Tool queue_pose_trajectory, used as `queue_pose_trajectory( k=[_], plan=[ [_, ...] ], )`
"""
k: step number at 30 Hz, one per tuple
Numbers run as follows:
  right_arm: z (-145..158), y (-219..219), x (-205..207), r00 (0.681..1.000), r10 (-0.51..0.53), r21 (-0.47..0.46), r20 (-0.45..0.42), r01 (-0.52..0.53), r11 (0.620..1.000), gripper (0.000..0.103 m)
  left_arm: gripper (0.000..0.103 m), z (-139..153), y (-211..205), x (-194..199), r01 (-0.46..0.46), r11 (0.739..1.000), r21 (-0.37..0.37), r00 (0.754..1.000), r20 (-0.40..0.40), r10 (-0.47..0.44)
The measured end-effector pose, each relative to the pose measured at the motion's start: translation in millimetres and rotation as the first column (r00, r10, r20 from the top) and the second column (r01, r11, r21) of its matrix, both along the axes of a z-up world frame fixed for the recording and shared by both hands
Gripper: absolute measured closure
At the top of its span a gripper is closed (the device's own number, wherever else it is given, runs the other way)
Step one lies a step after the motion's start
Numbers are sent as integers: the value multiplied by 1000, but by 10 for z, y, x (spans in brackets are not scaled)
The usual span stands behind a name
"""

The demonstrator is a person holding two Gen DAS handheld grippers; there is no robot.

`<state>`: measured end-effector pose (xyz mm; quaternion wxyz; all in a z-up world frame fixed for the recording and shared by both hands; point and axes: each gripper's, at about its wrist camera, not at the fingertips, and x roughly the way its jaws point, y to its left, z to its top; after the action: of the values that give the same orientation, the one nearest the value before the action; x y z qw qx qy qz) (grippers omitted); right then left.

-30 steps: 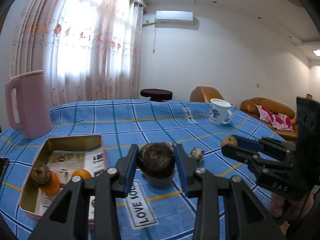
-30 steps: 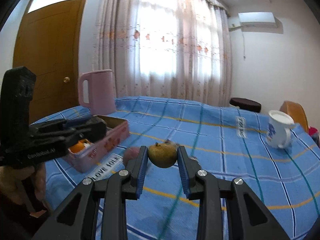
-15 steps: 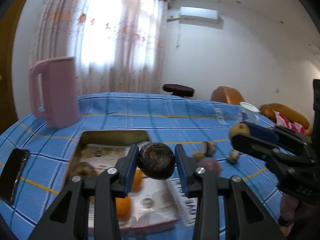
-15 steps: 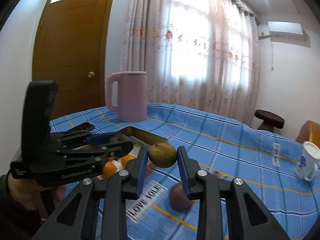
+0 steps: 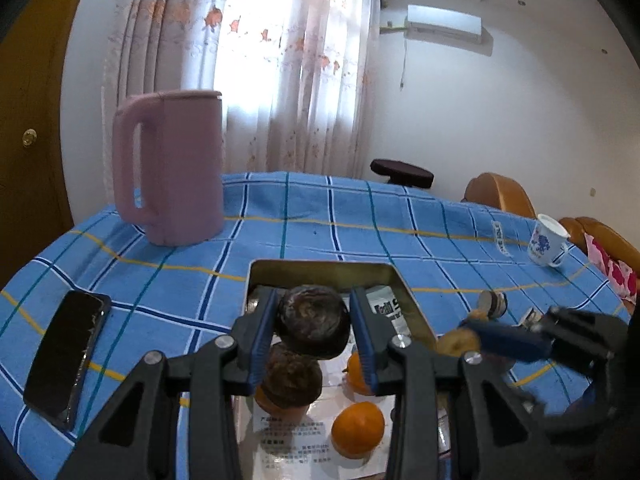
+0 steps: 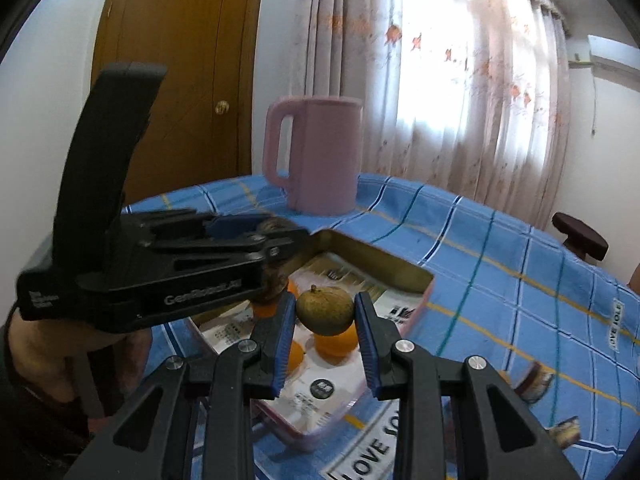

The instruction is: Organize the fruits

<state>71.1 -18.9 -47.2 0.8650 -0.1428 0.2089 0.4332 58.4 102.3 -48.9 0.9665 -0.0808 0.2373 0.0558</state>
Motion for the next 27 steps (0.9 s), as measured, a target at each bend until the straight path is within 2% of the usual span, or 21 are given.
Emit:
queue_pose_trajectory(
  k=[8, 11, 13, 14, 19, 22, 25, 27],
  plan=[
    [-221, 169, 118, 997, -13, -67, -81, 7, 998, 71, 63, -108, 36, 89, 1, 1000, -10, 999, -52, -2],
    [-241, 168, 116, 996, -27, -83, -88, 20, 996, 70, 42, -96, 63, 61, -20, 1000, -15, 999, -42, 19],
    [-213, 114, 94, 996, -32, -70, -84, 27, 997, 56, 29, -57, 53, 1, -25, 999, -22, 1000, -17, 25],
    [-196, 77, 84, 996, -40, -64, -82, 34, 997, 55, 28, -24, 30, -36, -25, 999, -26, 1000, 0, 25],
    [-82, -355, 42, 993, -104, -24, -60, 103, 994, 54, 13, 105, -204, -97, 14, 999, -33, 998, 55, -12],
    [-51, -700, 88, 985, -169, -22, -45, 168, 986, 54, 9, 140, -437, -99, 61, 998, -22, 995, 77, -59],
    [-66, -1099, 217, 958, -284, -41, -33, 283, 958, 53, 9, 126, -682, -28, 115, 993, -31, 991, 72, -112],
    [-82, -1387, 340, 926, -376, -37, -42, 374, 927, 53, 9, 107, -882, 37, 151, 988, -31, 986, 72, -148]
  ],
)
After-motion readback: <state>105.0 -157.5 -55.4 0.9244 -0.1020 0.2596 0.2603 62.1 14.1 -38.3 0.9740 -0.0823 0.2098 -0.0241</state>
